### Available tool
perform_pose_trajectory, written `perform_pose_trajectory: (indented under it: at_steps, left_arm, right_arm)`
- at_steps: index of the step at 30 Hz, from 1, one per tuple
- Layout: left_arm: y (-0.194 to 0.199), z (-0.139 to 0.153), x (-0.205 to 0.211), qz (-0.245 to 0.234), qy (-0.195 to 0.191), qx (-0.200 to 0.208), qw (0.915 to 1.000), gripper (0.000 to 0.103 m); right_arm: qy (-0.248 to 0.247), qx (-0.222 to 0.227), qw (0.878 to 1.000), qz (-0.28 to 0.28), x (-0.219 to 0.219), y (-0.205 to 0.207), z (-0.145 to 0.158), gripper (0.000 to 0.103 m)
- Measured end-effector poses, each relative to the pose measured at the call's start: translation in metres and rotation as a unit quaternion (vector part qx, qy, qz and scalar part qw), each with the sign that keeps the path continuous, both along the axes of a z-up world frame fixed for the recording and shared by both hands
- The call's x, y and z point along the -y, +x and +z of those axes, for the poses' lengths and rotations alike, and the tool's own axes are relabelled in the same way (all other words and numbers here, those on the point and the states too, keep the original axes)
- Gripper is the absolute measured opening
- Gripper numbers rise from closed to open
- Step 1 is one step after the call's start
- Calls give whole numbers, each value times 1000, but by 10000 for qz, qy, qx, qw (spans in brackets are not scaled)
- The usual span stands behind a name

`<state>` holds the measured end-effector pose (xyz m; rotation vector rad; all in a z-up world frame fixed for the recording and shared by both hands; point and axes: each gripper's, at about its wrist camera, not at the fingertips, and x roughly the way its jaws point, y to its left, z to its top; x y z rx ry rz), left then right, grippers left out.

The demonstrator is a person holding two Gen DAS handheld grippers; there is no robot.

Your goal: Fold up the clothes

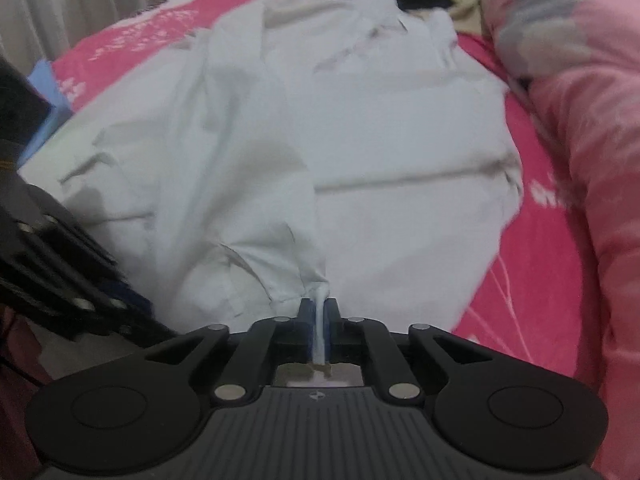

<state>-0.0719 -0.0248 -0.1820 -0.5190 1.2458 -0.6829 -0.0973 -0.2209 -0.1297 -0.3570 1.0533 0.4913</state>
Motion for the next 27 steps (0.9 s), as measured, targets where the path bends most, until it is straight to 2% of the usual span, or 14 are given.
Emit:
perform_pose_trajectory:
  at_steps: [2, 5, 9, 10, 11, 12, 16, 18, 19, 20, 22, 27]
  left_arm:
    - [-5, 8, -10, -96, 29, 91, 9999, 23]
    - [-14, 22, -34, 1, 17, 205, 9998, 24]
    - [-13, 43, -84, 640, 87, 456, 9969, 25]
    - [-11, 49, -98, 858, 129, 551, 9947, 25]
    - [-7, 54, -112, 1108, 192, 653, 9915, 25]
    - [-2, 59, -126, 1376, 262, 749, 9873, 25]
    - [25, 66, -173, 2365, 845, 1133, 9613, 25]
    - [40, 67, -180, 2502, 1557, 1463, 9443, 25]
    - [48, 66, -178, 2477, 2021, 1657, 9329, 25]
    - [54, 63, -176, 2439, 2344, 1781, 9240, 25]
    - [67, 57, -172, 2368, 2891, 1994, 9059, 25]
    - [89, 41, -177, 2595, 2515, 1792, 9150, 25]
  right_arm:
    - [10, 60, 9999, -97, 7, -1, 9, 10]
    - [20, 186, 9997, -179, 16, 3, 27, 10]
    - [494, 317, 9982, -90, 13, 23, 56, 11]
    - [632, 360, 9973, -15, 9, 29, 63, 16]
    - [776, 388, 9962, 96, 3, 38, 70, 21]
    - [924, 402, 9947, 216, -6, 48, 77, 22]
    - [1314, 504, 9863, 857, -51, 95, 99, 23]
    - [1420, 548, 9825, 1077, -78, 117, 103, 27]
    - [1470, 561, 9805, 1174, -92, 129, 104, 30]
    - [1520, 574, 9785, 1272, -106, 140, 105, 34]
    - [1536, 501, 9765, 1429, -138, 163, 98, 36]
    - [1344, 335, 9789, 1505, -202, 207, 70, 36]
